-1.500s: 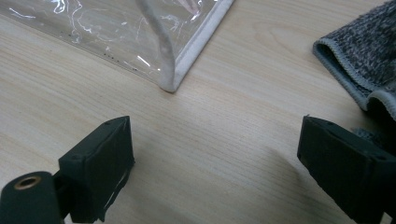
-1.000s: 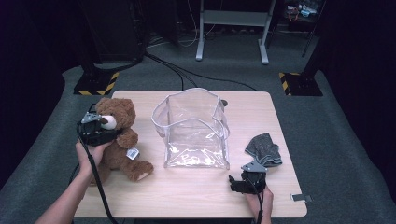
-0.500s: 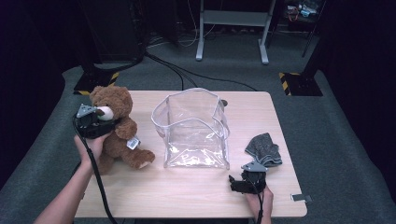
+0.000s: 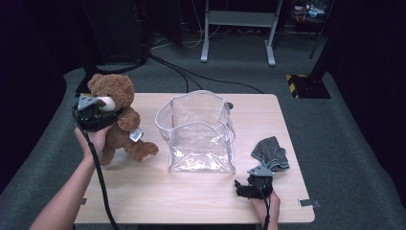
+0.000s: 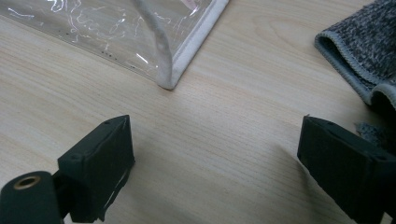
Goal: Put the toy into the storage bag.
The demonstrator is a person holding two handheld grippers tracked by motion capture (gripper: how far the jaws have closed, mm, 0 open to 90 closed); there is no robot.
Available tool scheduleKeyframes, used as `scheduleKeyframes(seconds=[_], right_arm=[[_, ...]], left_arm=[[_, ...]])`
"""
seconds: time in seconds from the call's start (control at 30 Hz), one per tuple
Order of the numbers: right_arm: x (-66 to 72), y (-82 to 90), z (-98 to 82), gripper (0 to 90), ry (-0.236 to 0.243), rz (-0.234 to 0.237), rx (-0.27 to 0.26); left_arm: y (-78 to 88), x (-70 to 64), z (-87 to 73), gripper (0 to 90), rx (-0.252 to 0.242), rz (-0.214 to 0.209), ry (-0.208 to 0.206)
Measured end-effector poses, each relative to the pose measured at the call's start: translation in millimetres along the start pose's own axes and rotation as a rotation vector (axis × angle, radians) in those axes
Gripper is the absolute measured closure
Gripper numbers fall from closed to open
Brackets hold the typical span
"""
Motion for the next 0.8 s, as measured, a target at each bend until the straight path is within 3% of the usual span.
scheduleKeyframes(seconds=[0.3,0.53,0.67,0.73,0.77,0.8], right_arm=[[-1.1,0.1,0.4,9.8,0.017,-0.001,0.001],[0.1,-0.1,-0.1,9.8,-0.001,0.001,0.0],[-1.0,0.1,0.4,9.8,0.017,0.0,0.001],[0.1,-0.1,-0.1,9.8,-0.001,0.001,0.0],[-1.1,0.1,0.5,9.8,0.016,-0.001,0.0],[0.0,0.0,-0.1,9.8,0.0,0.001,0.0]], left_arm=[[-8.5,-7.3,20.0,49.8,-0.019,0.008,-0.011],[-11.4,-7.8,37.5,49.7,-0.035,0.022,-0.008],[-10.3,-6.9,49.2,49.5,-0.049,0.032,-0.006],[-9.6,-5.6,55.1,49.5,-0.06,0.041,-0.005],[-9.1,-4.7,57.9,49.4,-0.062,0.044,-0.005],[-8.7,-4.1,60.9,49.4,-0.066,0.045,0.0]])
Point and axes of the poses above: each handheld gripper's, and its own axes: y roughly backward along the jaws, z roughly out of its top, x roughly to its left, the point moved 9 cm from there along -y, roughly forward along the jaws, and after that the axes turned 14 degrees about z, right-handed, at the moved point
